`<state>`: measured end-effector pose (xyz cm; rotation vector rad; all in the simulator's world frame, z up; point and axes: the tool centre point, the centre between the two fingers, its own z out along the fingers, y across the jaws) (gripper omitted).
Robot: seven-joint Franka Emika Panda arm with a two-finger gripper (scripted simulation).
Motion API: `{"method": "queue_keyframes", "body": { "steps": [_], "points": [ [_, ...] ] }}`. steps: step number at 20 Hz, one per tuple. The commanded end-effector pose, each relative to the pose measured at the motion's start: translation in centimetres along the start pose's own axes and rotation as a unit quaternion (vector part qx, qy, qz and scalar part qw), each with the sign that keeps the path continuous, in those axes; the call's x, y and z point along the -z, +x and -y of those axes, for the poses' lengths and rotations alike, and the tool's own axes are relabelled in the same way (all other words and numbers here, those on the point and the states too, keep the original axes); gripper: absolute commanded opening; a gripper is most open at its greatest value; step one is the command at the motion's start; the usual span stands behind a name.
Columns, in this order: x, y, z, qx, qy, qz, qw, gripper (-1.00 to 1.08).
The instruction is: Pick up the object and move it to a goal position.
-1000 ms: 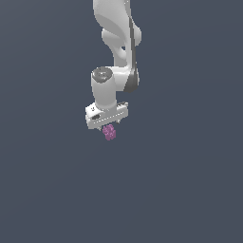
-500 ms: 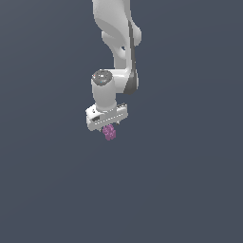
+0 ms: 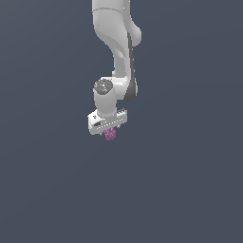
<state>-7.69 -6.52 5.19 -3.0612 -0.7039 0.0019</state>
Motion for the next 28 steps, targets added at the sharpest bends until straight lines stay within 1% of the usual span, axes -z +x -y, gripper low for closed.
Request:
{"method": "queue_keyframes", "body": {
  "steps": [1, 2, 13, 17, 22, 28],
  "points": [
    [-0.2, 0.1, 0.0, 0.000, 0.000, -0.001, 1.0000, 1.00],
    [-0.2, 0.1, 0.0, 0.000, 0.000, -0.001, 1.0000, -1.00],
    [-0.1, 0.1, 0.0, 0.001, -0.001, -0.001, 1.0000, -1.00],
    [0.4, 0.7, 0.4, 0.001, -0.001, -0.001, 1.0000, -1.00],
    [2.0, 2.6, 1.5, 0.001, -0.001, -0.001, 1.0000, -1.00],
    [5.1, 6.3, 3.6, 0.001, -0.001, -0.001, 1.0000, -1.00]
  ]
}}
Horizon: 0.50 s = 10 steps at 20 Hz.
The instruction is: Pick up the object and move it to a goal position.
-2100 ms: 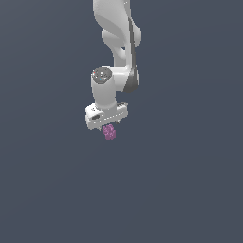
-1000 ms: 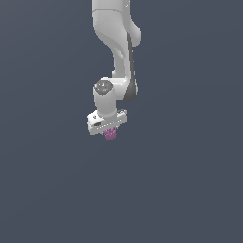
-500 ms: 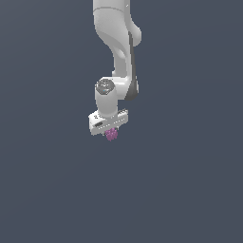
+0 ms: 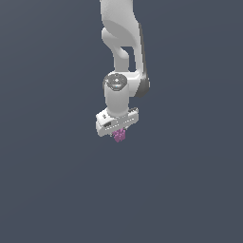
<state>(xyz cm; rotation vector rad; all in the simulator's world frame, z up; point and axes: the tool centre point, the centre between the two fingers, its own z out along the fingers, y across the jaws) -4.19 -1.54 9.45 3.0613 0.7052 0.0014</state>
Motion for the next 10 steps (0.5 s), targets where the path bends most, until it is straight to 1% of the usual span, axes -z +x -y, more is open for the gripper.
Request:
{"method": "queue_keyframes", "body": {
  "steps": [1, 10],
  "points": [
    [1.5, 1.7, 1.0, 0.000, 0.000, 0.000, 1.0000, -1.00],
    [7.2, 8.7, 4.8, 0.000, 0.000, 0.000, 1.0000, -1.00]
  ]
}}
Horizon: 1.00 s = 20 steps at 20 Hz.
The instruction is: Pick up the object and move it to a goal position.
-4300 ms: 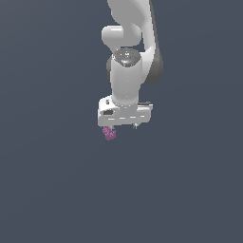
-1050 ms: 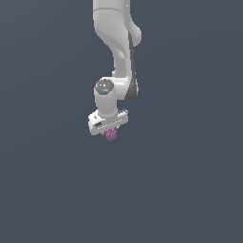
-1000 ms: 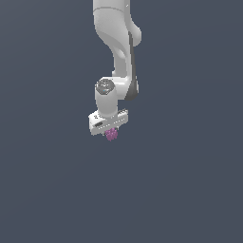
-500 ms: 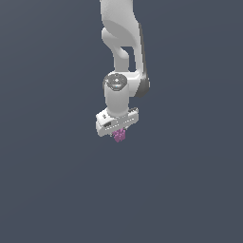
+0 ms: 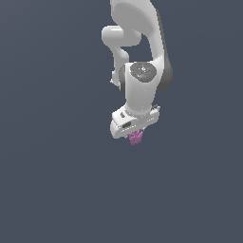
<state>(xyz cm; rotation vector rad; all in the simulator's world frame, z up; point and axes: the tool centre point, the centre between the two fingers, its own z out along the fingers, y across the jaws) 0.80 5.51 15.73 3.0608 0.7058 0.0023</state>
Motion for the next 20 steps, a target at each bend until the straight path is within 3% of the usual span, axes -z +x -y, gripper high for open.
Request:
{"method": "queue_keyframes", "body": {
  "steps": [1, 20],
  "points": [
    [1.5, 1.8, 1.0, 0.000, 0.000, 0.000, 1.0000, -1.00],
    [9.4, 11.9, 5.9, -0.001, 0.000, 0.000, 1.0000, -1.00]
  ]
}}
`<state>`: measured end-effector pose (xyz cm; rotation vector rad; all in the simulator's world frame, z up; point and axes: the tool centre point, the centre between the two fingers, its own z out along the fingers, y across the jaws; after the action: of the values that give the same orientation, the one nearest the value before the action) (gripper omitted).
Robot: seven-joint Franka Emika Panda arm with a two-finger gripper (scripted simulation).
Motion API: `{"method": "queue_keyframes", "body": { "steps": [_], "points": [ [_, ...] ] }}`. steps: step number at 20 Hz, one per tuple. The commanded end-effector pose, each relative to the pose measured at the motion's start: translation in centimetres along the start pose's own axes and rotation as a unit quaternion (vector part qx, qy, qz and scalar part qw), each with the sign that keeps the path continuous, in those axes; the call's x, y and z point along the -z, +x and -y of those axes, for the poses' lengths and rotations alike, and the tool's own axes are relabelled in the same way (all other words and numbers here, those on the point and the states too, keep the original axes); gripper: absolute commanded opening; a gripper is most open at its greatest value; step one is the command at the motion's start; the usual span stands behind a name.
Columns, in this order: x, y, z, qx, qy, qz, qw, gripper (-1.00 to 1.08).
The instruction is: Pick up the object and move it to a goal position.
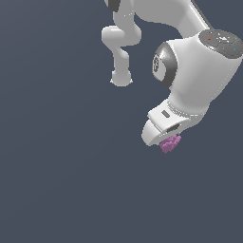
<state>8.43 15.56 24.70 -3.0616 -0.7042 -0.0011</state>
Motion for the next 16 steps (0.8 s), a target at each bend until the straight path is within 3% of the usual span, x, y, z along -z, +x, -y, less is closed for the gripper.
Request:
{"method": "queue_keyframes", "body": {
  "steps": [1, 16],
  "points": [
    [0.7, 0.9, 0.4, 0.000, 0.000, 0.000, 1.0000, -1.00],
    [2.4, 3.2, 1.4, 0.000, 0.000, 0.000, 1.0000, -1.00]
  ]
}}
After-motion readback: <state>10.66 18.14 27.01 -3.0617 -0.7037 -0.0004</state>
